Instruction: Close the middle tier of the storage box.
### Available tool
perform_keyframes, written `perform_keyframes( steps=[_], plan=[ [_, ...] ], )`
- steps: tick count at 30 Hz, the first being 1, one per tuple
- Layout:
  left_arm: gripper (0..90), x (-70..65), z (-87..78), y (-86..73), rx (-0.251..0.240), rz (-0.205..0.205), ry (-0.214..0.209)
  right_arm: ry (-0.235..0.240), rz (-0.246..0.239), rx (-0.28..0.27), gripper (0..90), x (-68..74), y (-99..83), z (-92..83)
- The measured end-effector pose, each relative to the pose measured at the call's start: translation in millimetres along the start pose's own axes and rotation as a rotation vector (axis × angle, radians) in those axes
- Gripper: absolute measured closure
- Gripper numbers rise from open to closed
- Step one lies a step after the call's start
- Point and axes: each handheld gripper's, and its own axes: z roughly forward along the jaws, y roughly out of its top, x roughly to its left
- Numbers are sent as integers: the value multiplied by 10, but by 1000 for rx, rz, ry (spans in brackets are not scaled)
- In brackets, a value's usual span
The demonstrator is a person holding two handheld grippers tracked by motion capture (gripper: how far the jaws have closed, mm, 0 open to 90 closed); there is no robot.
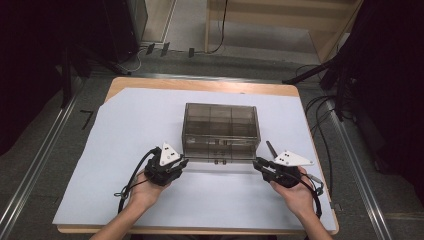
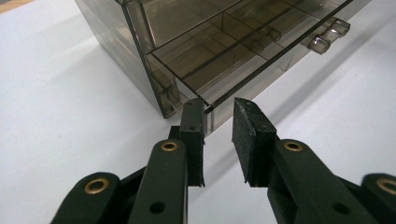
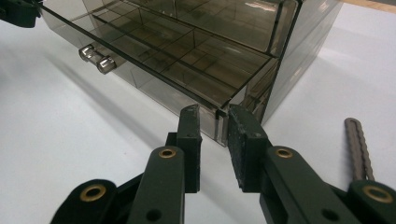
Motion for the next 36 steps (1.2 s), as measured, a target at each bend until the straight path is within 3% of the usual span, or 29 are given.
perform_keyframes(
  steps=[19, 36],
  plan=[
    [748, -91, -81, -28, 9, 18, -25, 14, -18, 27, 747, 54, -51, -79],
    [749, -102, -95, -53, 15, 22, -22, 25, -19, 42, 749, 84, -78, -103]
  ],
)
